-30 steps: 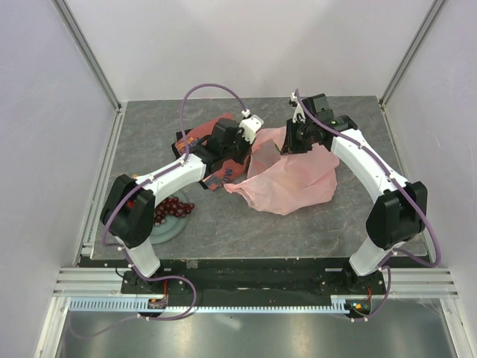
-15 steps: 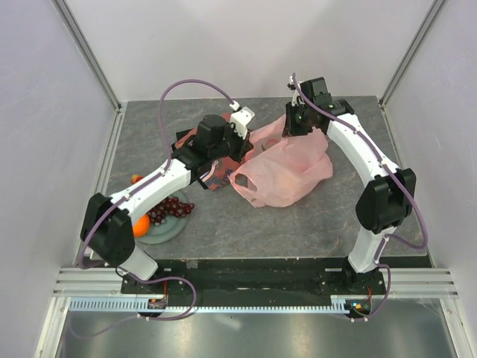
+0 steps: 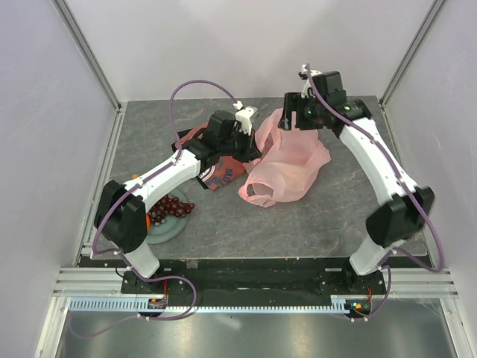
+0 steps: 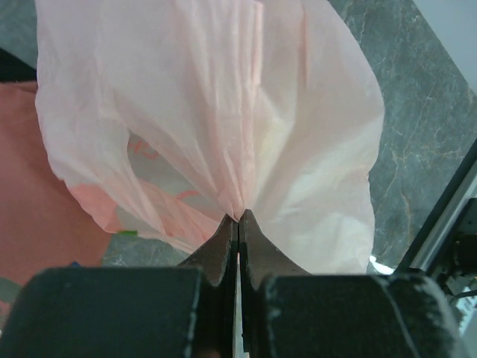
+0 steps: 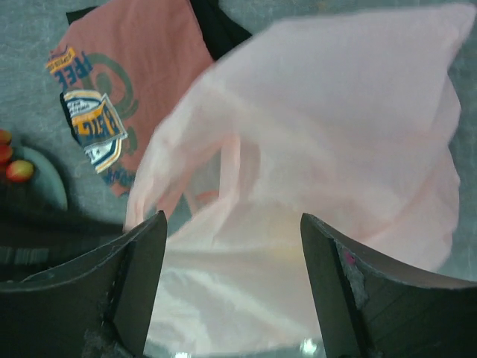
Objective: Place the fruits into the plastic bag
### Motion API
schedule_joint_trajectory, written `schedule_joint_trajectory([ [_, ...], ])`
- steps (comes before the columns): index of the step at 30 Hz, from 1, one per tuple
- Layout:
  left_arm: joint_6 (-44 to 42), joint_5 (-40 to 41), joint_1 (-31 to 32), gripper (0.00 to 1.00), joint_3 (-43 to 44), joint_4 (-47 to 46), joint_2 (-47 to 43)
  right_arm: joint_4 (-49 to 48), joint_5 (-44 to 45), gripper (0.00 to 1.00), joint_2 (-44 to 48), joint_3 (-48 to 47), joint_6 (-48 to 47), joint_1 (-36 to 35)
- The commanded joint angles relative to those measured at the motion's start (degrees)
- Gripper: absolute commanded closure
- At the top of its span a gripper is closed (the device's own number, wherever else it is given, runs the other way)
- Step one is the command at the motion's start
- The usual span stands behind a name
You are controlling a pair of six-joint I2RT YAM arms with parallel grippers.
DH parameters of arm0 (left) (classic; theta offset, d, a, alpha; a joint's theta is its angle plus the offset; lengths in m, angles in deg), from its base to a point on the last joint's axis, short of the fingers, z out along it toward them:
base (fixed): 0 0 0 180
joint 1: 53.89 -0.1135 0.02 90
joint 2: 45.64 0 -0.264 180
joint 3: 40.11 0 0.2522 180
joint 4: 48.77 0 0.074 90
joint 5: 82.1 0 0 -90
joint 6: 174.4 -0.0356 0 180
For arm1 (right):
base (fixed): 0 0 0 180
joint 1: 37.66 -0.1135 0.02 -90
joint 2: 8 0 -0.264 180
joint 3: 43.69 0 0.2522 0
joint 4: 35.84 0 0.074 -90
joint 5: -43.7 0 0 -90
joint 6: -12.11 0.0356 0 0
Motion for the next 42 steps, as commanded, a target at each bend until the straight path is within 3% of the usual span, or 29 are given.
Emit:
schedule_joint_trajectory([
  [1,6.92,-0.52,-1.44,0.98,4.74,1.98,-0.27,-0.3,2.04,0.2,14.95,11.09,4.43,-2.95],
  [4,10.17,-1.92,-3.02,0.98,4.75,2.25,-0.62,-0.83,6.52,0.2,21.63,22.42,6.01,-8.56],
  [8,12.2,-5.7,-4.43,0.99,4.4,2.16,-0.63,-2.66,14.25,0.16,28.92,27.46,9.88,-17.63],
  [16,11.77,-7.55,-5.14,0.98,3.26,2.16,-0.8,1.1,32.78,0.11,27.98,30.29,13.91,-32.22],
  [23,10.71,-7.82,-5.23,0.98,2.46,2.42,-1.5,13.66,46.25,0.12,21.21,24.92,24.28,-38.29],
  [35,9.83,-7.56,-5.75,0.99,3.6,2.69,-0.8,25.62,51.97,0.18,19.71,25.79,35.02,-40.76],
  [36,9.74,-7.47,-5.75,0.98,3.69,2.69,-0.8,25.71,51.88,0.19,19.71,26.15,35.11,-40.67],
  [42,8.78,-7.12,-5.75,0.99,5.36,2.69,-0.71,26.5,52.41,0.72,19.89,26.06,34.4,-40.41],
])
